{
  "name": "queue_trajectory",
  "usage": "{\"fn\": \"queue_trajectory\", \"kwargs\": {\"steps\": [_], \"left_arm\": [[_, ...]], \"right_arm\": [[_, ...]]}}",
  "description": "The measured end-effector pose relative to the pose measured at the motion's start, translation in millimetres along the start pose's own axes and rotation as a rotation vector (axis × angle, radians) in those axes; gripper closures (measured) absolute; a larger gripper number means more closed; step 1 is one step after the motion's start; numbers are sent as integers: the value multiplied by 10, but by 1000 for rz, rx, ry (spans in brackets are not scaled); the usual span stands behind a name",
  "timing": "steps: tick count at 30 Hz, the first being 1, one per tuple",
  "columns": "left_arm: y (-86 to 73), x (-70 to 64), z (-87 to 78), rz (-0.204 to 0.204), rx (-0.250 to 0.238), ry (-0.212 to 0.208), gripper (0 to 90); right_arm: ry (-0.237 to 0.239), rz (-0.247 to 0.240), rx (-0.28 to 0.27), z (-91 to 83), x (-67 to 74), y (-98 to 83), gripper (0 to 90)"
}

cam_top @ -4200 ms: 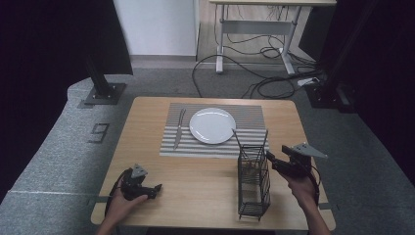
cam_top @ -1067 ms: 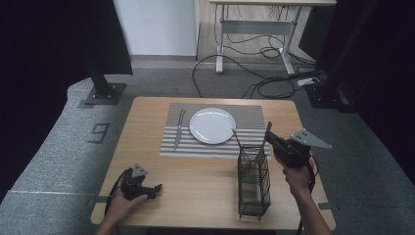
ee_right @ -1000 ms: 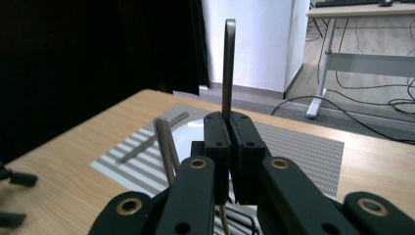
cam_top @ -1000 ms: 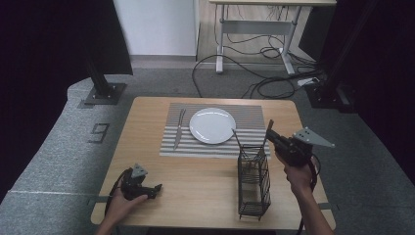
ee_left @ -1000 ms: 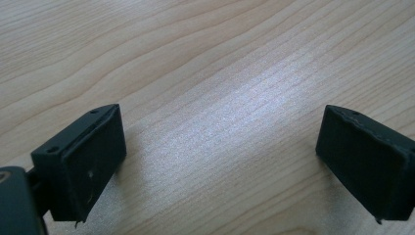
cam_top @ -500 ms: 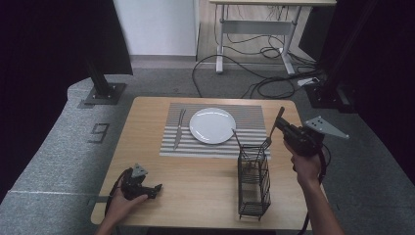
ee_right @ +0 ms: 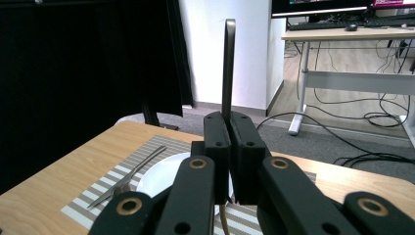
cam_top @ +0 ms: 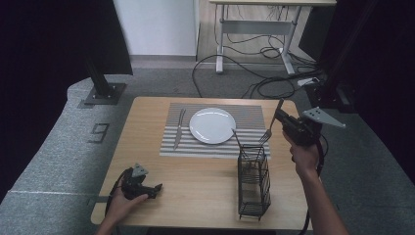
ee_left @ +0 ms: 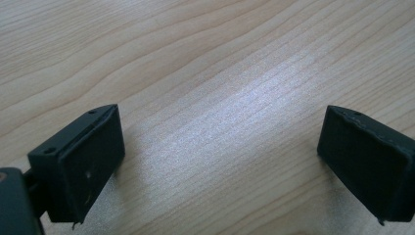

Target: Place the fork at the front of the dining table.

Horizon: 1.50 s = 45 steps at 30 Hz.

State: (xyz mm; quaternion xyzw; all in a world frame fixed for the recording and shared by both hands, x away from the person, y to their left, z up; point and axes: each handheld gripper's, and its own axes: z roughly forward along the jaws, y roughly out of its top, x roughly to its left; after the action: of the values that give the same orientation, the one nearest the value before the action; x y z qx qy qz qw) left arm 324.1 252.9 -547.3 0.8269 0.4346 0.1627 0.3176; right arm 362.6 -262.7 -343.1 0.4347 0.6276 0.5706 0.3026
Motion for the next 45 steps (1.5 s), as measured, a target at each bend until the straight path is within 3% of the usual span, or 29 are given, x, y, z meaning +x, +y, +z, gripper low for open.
{"fn": "queue_trajectory", "kwargs": {"steps": [19,45], "left_arm": [[8,1,8,2,0,-1,31],[8,1,8,2,0,-1,31]], "right_arm": [[-22,-7,35,316,-100,-57,866],[-25,-20,86,725,-309,-486,866]]}}
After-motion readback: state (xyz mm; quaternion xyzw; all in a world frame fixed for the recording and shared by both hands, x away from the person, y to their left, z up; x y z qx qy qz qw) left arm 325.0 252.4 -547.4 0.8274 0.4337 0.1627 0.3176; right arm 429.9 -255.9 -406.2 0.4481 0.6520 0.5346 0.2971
